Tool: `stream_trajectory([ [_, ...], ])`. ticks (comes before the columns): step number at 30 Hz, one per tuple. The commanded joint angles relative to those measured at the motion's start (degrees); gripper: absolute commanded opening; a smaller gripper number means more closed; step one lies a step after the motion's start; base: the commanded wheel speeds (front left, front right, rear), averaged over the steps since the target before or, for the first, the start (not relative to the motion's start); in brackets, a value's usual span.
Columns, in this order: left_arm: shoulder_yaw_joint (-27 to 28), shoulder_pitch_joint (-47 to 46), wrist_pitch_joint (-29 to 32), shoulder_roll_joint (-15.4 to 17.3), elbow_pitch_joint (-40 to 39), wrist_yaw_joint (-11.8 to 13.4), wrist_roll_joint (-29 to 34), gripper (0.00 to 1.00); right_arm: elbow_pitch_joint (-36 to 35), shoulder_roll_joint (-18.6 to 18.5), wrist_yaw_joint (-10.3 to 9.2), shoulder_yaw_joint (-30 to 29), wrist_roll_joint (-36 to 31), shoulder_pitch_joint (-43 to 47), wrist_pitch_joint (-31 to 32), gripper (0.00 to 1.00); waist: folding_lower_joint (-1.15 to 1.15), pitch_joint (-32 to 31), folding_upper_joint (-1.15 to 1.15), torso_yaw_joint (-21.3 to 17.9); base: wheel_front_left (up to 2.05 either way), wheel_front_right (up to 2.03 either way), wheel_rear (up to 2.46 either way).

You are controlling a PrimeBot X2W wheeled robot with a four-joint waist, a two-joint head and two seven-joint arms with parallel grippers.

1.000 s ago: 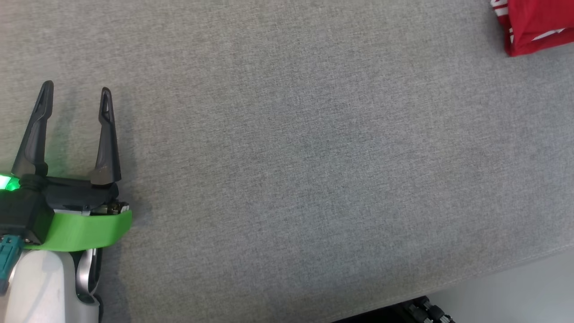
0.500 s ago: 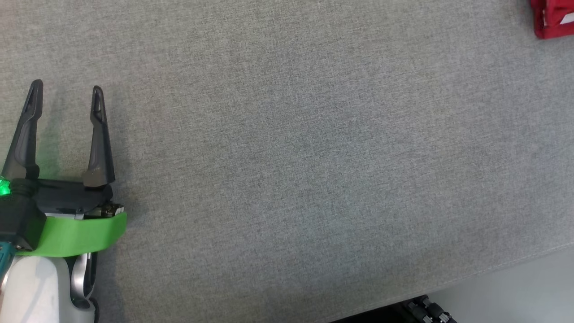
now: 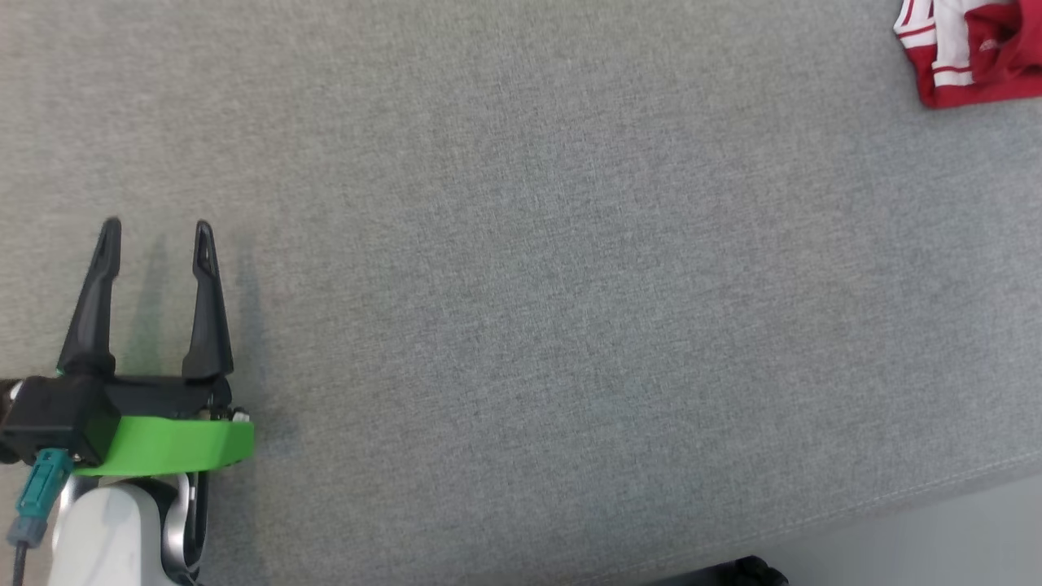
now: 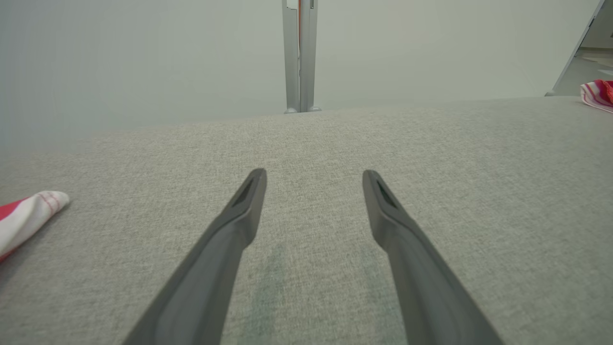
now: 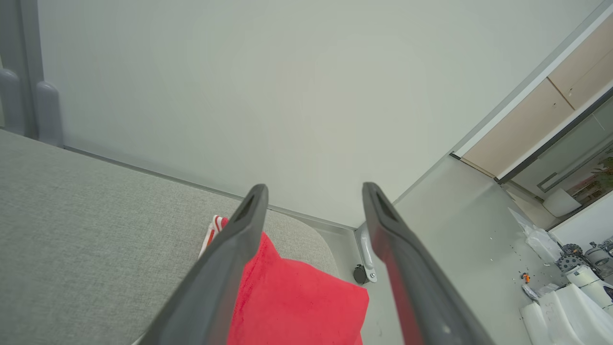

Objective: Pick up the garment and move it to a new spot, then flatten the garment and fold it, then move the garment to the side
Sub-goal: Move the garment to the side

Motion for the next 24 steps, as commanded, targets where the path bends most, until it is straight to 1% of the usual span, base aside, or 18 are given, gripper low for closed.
stream_trajectory([
  [1,0.33,1.29,-0.38,-0.38,0.76,0.28,-0.63,1.0,-1.14,1.09,-0.13,-0.28,-0.34,2.01,-0.53,1.0,0.0,-5.56,0.0,2.16,0.0,0.0,0.0],
  [9,2.27,5.83,-0.43,-2.64,3.04,0.35,-1.42,1.0,-10.47,7.31,-0.13,-2.88,-2.48,12.5,-1.0,1.0,0.0,-13.64,0.0,4.71,0.0,0.0,0.0],
  [18,3.43,9.58,-0.4,-4.47,5.31,-0.38,-1.36,1.0,-21.97,15.4,-0.12,-9.55,-5.34,29.88,-1.04,1.0,0.0,-20.47,0.0,7.35,0.0,0.0,0.0],
  [24,3.6,10.66,-0.41,-5.25,6.83,-0.71,-1.05,1.0,-27.87,20.36,-0.12,-13.95,-5.94,41.56,-1.04,1.0,0.0,-23.86,0.0,8.96,0.0,0.0,0.0],
])
